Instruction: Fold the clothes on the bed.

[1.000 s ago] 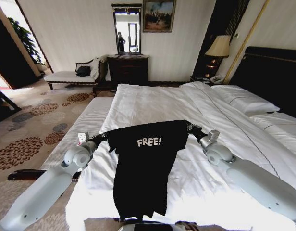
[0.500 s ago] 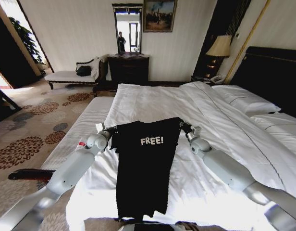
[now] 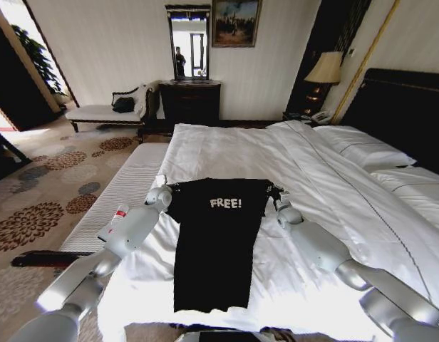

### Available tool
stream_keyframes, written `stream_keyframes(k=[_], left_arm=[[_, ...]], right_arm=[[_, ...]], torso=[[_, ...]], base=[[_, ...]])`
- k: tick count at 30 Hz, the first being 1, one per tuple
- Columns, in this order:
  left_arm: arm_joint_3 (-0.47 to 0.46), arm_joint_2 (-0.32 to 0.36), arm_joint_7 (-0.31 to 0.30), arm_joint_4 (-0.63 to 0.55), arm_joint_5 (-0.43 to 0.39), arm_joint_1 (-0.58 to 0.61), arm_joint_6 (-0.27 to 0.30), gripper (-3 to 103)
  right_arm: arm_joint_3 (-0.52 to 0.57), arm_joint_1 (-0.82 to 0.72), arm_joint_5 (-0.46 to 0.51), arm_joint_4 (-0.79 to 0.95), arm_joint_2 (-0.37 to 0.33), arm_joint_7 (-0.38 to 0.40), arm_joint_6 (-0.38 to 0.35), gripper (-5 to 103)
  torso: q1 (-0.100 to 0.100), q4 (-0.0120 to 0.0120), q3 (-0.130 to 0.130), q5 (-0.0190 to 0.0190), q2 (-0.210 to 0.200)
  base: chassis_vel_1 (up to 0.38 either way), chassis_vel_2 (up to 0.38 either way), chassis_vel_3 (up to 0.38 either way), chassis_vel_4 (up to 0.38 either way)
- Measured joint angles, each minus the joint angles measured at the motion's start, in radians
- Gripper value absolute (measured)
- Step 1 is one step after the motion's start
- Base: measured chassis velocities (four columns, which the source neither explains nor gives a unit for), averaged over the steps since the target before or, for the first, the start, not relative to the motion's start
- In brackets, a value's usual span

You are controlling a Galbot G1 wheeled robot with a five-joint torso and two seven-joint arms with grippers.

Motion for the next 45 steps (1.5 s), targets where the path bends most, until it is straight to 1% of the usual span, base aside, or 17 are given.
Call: stream_keyframes(k=[8, 9, 12, 15, 16, 17, 19, 22, 27, 28, 30, 31, 34, 39, 42, 44, 45], left_arm=[[-0.033, -0.076, 0.024, 0.055, 0.034, 0.006, -0.045, 2], [-0.037, -0.084, 0.03, 0.056, 0.036, 0.007, -0.053, 7], [-0.049, -0.107, 0.039, 0.055, 0.04, 0.007, -0.081, 18], [-0.054, -0.11, 0.039, 0.054, 0.042, 0.005, -0.095, 28], [-0.06, -0.107, 0.039, 0.05, 0.043, 0.003, -0.104, 34], [-0.066, -0.102, 0.039, 0.045, 0.042, 0.002, -0.107, 39], [-0.07, -0.097, 0.039, 0.042, 0.04, 0.001, -0.109, 39], [-0.11, -0.052, 0.028, 0.009, 0.011, -0.003, -0.111, 55], [-0.194, 0.017, -0.012, -0.138, -0.083, 0.031, -0.098, 72], [-0.227, 0.03, -0.029, -0.198, -0.102, 0.05, -0.092, 77], [-0.255, 0.037, -0.034, -0.261, -0.097, 0.071, -0.092, 82], [-0.271, 0.04, -0.035, -0.298, -0.081, 0.085, -0.094, 88], [-0.31, 0.045, -0.034, -0.375, -0.019, 0.121, -0.103, 93], [-0.401, 0.052, -0.021, -0.516, 0.028, 0.192, -0.108, 100], [-0.46, 0.1, 0.014, -0.631, 0.04, 0.271, -0.104, 100], [-0.468, 0.106, 0.017, -0.642, 0.042, 0.282, -0.102, 100], [-0.503, 0.13, 0.021, -0.692, 0.046, 0.33, -0.094, 100]], right_arm=[[-0.002, 0.018, -0.023, -0.045, 0.04, 0.017, 0.004, 3], [-0.002, 0.019, -0.025, -0.05, 0.046, 0.019, 0.006, 3], [0.011, 0.027, -0.035, -0.06, 0.064, 0.034, 0.01, 25], [0.018, 0.034, -0.036, -0.062, 0.069, 0.056, 0.006, 25], [0.023, 0.037, -0.037, -0.061, 0.068, 0.074, -0.001, 35], [0.027, 0.037, -0.037, -0.057, 0.063, 0.083, -0.004, 35], [0.03, 0.037, -0.037, -0.052, 0.058, 0.088, -0.005, 35], [0.062, 0.0, -0.009, 0.027, 0.007, 0.113, -0.016, 57], [0.145, -0.091, 0.109, 0.259, -0.091, 0.143, -0.051, 68], [0.174, -0.123, 0.139, 0.339, -0.126, 0.146, -0.059, 79], [0.204, -0.152, 0.162, 0.403, -0.158, 0.146, -0.065, 79], [0.224, -0.17, 0.173, 0.441, -0.18, 0.146, -0.067, 90], [0.272, -0.211, 0.193, 0.517, -0.226, 0.138, -0.064, 98], [0.388, -0.309, 0.346, 0.657, -0.313, 0.003, -0.033, 100], [0.486, -0.45, 0.483, 0.768, -0.42, -0.191, -0.026, 100], [0.491, -0.462, 0.492, 0.777, -0.429, -0.202, -0.03, 100], [0.516, -0.515, 0.557, 0.831, -0.48, -0.236, -0.072, 100]], torso=[[0.0, -0.0004, 0.0, 0.0, 0.0], [0.0, -0.0006, 0.0, 0.0, 0.0], [0.0, -0.0003, 0.0, 0.0, 0.0], [0.0, 0.0, 0.0, 0.0, 0.0], [0.0, 0.0, 0.0, 0.0, 0.0], [0.0, -0.0001, 0.0, 0.0001, 0.0], [0.0, -0.0002, 0.0, 0.0001, 0.0], [0.0, -0.0005, 0.0, 0.0001, 0.0], [0.0, 0.0003, 0.0, 0.0, 0.0], [0.0, 0.0002, 0.0, -0.0002, 0.0], [0.0, 0.0003, 0.0, 0.0001, 0.0], [0.0, 0.0001, 0.0, 0.0, 0.0], [-0.001, -0.001, 0.0, -0.0002, 0.0], [0.0, -0.0003, 0.0, 0.0001, 0.0], [0.0, -0.0004, 0.0, 0.0001, 0.0], [0.0, -0.0006, 0.0, 0.0001, 0.0], [0.0, -0.0003, 0.0, 0.0, 0.0]], base=[[0.0, 0.0, 0.0, 0.0], [0.0, 0.0, 0.0, 0.0], [0.0, 0.0, 0.0, 0.0], [0.0, 0.0, 0.0, 0.0], [0.0, 0.0, 0.0, 0.0], [0.0, 0.0, 0.0, 0.0], [0.0, 0.0, 0.0, 0.0], [0.0, 0.0, 0.0, 0.0], [0.0, 0.0, 0.0, 0.0], [0.0, 0.0, 0.0, 0.0], [0.0, 0.0, 0.0, 0.0], [0.0, 0.0, 0.0, 0.0], [0.0, 0.0, 0.0, 0.0], [0.0, 0.0, 0.0, 0.0], [0.0, 0.0, 0.0, 0.0], [0.0, 0.0, 0.0, 0.0], [0.0, 0.0, 0.0, 0.0]])
